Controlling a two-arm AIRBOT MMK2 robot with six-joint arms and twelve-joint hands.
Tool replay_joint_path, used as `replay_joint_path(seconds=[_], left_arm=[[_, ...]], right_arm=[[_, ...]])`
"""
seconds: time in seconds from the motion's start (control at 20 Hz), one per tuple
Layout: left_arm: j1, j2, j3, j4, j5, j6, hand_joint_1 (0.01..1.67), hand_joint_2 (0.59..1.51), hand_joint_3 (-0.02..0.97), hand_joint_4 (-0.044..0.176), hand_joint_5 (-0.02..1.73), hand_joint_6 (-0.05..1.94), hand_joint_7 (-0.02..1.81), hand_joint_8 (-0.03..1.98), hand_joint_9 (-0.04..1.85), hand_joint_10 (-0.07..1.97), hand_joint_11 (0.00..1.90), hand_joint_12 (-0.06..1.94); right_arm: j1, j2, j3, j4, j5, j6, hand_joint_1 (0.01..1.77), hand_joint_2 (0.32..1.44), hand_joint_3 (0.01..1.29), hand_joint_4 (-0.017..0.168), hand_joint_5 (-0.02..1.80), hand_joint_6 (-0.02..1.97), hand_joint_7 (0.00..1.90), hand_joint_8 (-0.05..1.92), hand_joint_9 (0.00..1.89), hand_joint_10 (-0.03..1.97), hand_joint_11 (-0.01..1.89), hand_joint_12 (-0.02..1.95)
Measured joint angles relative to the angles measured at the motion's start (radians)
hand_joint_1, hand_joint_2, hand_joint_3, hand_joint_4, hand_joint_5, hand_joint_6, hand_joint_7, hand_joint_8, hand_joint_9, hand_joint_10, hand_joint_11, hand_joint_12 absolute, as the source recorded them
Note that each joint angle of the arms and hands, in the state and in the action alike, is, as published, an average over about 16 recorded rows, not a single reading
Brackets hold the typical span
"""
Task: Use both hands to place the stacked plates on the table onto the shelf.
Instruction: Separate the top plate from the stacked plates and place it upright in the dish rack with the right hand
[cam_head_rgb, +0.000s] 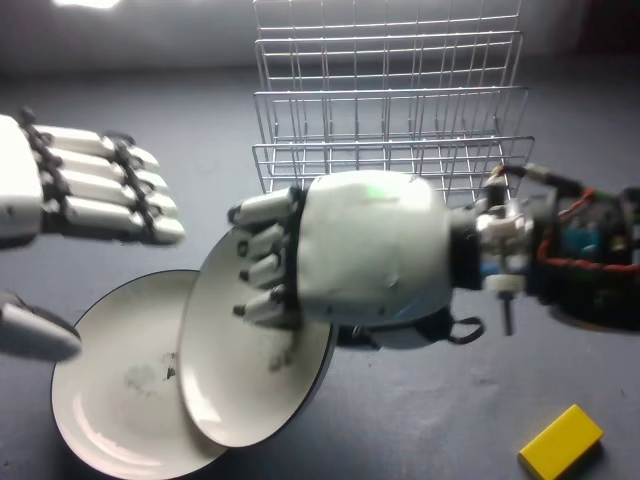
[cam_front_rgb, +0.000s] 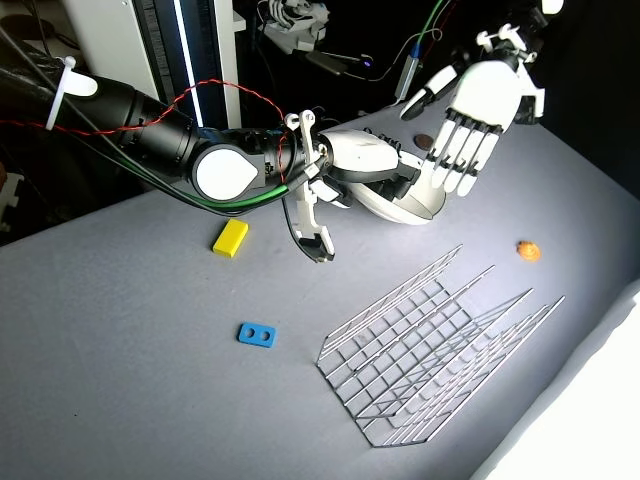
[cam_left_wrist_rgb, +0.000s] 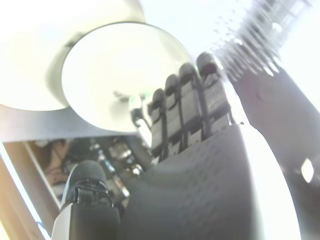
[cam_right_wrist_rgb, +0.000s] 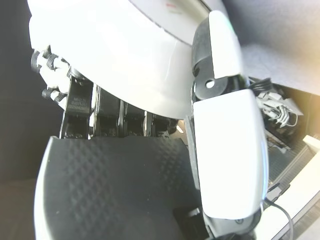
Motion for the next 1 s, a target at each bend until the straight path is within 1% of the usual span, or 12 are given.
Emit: replay_joint_path(seconds=[0.2, 0.45, 0.7, 1.0], left_arm=[[-0.054, 0.028, 0.015, 0.026, -0.006, 0.000, 0.02, 1.146, 0.012, 0.004, 0.27, 0.01, 0.27, 0.00, 0.24, 0.01, 0.14, 0.21], [-0.093, 0.050, 0.028, 0.066, -0.010, -0.001, 0.02, 1.144, 0.012, 0.004, 0.26, 0.01, 0.27, 0.00, 0.24, 0.02, 0.14, 0.21], [-0.103, 0.057, 0.037, 0.119, -0.022, -0.001, 0.02, 1.144, 0.012, 0.005, 0.26, 0.01, 0.26, 0.00, 0.23, 0.02, 0.13, 0.20], [-0.097, 0.057, 0.057, 0.179, -0.060, -0.002, 0.02, 1.144, 0.011, 0.005, 0.25, 0.01, 0.25, 0.00, 0.22, 0.01, 0.12, 0.20]], right_arm=[[0.007, 0.045, -0.027, 0.003, 0.049, 0.016, 1.12, 1.06, 0.01, 0.042, 0.78, 1.17, 0.81, 1.24, 0.65, 1.17, 0.30, 1.75], [0.022, 0.102, -0.059, 0.020, 0.113, 0.036, 1.13, 1.07, 0.01, 0.039, 0.80, 1.22, 0.82, 1.24, 0.64, 1.17, 0.30, 1.74], [0.051, 0.144, -0.074, 0.052, 0.154, 0.071, 1.14, 1.08, 0.01, 0.035, 0.81, 1.25, 0.82, 1.26, 0.64, 1.19, 0.30, 1.74], [0.110, 0.193, -0.077, 0.104, 0.178, 0.149, 1.14, 1.09, 0.01, 0.031, 0.80, 1.25, 0.82, 1.27, 0.64, 1.22, 0.30, 1.74]])
